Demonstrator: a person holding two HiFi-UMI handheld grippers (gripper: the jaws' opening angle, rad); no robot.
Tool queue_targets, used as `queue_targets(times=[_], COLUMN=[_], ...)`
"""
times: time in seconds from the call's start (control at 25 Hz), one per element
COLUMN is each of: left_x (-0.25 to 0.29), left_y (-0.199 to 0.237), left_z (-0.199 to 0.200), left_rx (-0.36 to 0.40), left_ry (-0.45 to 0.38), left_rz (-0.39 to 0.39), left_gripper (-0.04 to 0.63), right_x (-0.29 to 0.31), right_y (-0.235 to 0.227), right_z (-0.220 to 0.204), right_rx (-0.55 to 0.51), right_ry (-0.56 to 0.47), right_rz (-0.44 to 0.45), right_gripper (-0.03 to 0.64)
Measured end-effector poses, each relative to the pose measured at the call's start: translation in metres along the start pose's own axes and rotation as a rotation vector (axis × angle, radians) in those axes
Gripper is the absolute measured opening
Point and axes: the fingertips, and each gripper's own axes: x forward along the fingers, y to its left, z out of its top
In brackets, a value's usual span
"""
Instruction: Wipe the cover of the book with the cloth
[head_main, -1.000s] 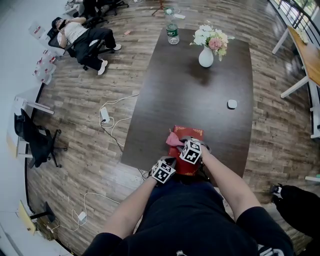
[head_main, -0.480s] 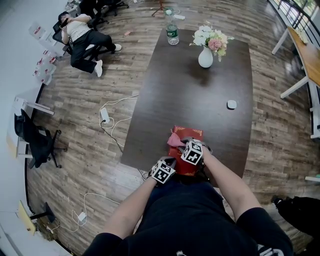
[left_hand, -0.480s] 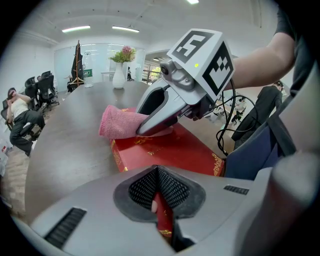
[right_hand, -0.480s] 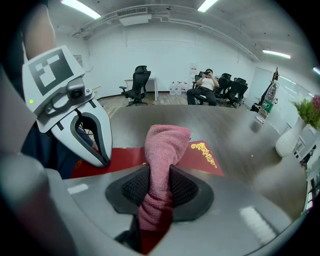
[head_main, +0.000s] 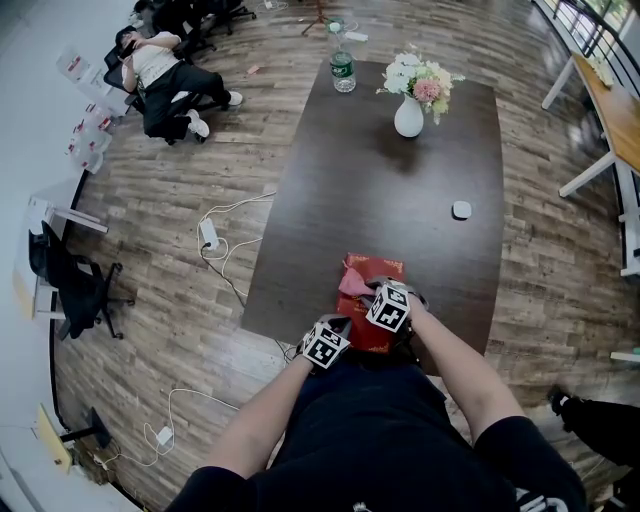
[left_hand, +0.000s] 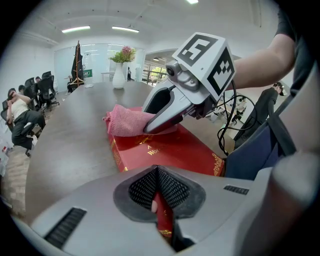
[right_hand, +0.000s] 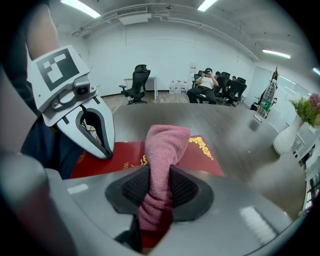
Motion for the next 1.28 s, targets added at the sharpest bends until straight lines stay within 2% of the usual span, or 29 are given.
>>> queue_targets(times=[1.28], left_x=[-0.003], left_y=[0.0], left_z=[0.005], left_rx=[0.006], left_ry=[-0.007], left_rz=[0.006], left_gripper=[-0.005], right_x=[-0.025], right_y=[-0.006], right_z=[-0.03], right_rx=[0.018], right_ry=[0.017], right_rz=[-0.013], right_gripper=[0.114])
